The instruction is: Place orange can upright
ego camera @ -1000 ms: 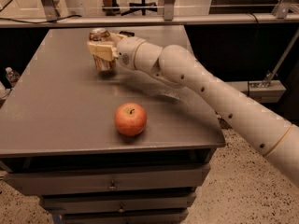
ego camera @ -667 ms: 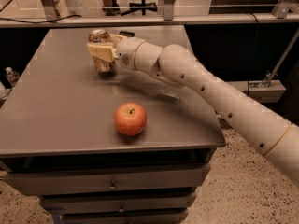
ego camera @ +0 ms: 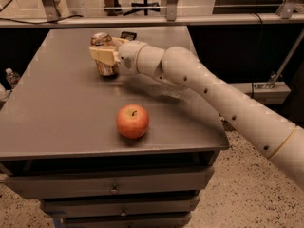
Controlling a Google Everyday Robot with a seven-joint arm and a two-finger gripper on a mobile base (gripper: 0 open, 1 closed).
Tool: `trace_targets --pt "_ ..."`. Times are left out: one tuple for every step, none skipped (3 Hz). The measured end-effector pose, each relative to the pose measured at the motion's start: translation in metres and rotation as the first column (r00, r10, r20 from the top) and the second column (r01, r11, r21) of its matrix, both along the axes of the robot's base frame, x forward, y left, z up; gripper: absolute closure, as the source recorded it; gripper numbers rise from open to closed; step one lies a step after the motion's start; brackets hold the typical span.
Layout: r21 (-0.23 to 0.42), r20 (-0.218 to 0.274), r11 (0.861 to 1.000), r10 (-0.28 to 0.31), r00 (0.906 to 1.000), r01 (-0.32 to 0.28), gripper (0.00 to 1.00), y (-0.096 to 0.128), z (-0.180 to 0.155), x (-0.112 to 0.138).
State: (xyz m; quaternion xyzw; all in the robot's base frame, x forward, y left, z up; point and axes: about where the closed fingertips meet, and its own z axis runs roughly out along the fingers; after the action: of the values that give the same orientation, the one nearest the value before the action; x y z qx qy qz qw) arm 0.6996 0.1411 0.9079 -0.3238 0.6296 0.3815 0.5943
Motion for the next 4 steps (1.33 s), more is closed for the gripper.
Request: trace_targets --pt "-0.004 -0.006 1.0 0.005 1.0 -0.005 0.13 0.0 -0.003 -0.001" --pt "-0.009 -0.013 1.0 0.005 0.9999 -0.005 0.0 -0.002 -0.005 -0.003" --pt "-0.02 -0.019 1.0 0.001 0.9998 -0.002 0.0 -0.007 -0.008 -0.006" --pt "-0.048 -0.019 0.999 -0.008 0.9998 0.007 0.0 -0.02 -0.006 -0.011"
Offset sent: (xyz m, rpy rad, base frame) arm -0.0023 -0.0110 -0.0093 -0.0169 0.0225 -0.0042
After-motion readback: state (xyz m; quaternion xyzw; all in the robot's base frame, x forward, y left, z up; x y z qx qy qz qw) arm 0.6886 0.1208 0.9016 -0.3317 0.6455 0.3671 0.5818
